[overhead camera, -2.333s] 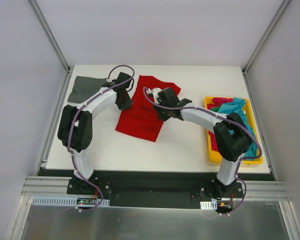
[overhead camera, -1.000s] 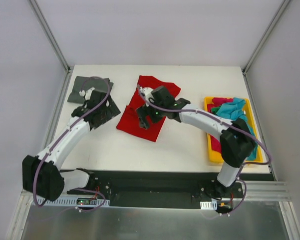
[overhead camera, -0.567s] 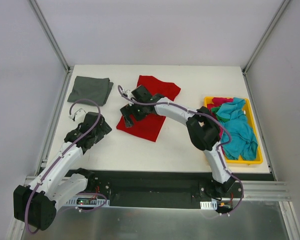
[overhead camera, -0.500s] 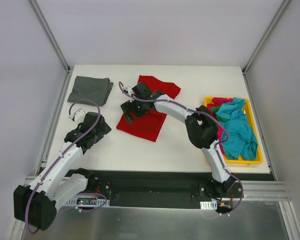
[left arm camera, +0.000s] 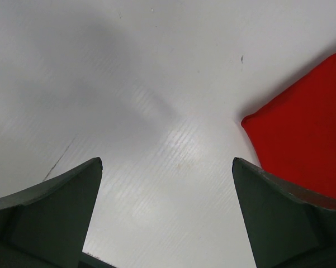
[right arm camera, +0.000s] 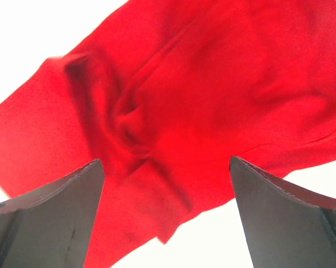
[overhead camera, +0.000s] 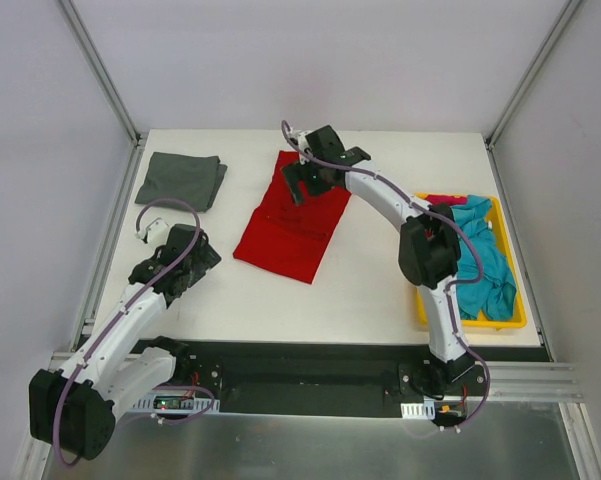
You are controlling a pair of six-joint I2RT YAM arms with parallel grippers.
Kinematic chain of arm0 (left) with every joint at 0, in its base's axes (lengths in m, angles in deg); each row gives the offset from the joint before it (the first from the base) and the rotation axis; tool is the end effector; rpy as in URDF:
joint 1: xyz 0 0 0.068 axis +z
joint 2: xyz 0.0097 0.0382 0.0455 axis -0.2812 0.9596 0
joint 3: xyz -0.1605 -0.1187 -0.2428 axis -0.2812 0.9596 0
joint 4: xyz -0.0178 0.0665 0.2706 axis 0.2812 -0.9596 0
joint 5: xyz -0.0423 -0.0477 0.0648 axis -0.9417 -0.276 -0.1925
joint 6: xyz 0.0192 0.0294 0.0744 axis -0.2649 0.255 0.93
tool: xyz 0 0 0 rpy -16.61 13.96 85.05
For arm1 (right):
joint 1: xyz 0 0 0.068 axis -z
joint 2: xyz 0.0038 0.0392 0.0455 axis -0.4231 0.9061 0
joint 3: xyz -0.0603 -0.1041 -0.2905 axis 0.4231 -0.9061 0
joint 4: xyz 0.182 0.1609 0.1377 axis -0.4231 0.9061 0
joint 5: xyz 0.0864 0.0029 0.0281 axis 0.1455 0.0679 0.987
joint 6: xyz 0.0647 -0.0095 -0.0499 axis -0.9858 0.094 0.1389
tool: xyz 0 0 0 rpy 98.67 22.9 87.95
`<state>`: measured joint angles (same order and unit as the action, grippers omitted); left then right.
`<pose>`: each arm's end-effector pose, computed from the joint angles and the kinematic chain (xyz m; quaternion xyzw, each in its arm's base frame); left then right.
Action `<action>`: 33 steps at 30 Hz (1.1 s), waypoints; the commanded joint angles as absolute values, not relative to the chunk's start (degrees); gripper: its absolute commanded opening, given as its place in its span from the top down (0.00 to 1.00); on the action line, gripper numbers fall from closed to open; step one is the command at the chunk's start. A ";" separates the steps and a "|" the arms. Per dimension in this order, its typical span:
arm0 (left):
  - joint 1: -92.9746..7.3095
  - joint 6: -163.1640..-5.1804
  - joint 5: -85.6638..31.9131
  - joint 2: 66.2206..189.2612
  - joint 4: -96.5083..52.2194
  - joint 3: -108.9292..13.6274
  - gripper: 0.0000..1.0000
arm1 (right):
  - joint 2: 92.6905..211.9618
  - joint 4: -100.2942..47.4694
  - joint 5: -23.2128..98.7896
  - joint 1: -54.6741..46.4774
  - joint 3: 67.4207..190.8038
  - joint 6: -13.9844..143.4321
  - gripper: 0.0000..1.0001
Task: Fold and stack the t-shirts
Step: Fold the folded rectangular tshirt in 1/3 of the way
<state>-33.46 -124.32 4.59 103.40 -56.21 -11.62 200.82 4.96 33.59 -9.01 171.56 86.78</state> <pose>0.1930 -0.0299 0.2400 -0.3415 0.8479 -0.0492 0.4026 0.4879 0.3347 0.2562 -0.3937 0.8297 0.0917 0.3851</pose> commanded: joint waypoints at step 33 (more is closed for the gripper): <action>-32.68 -124.01 2.57 103.66 -55.80 -11.52 0.01 | 207.04 3.66 23.04 -14.44 178.89 93.15 0.04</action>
<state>-33.46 -124.27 2.60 104.23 -56.15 -11.62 208.41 3.41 31.40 -14.32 175.23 87.75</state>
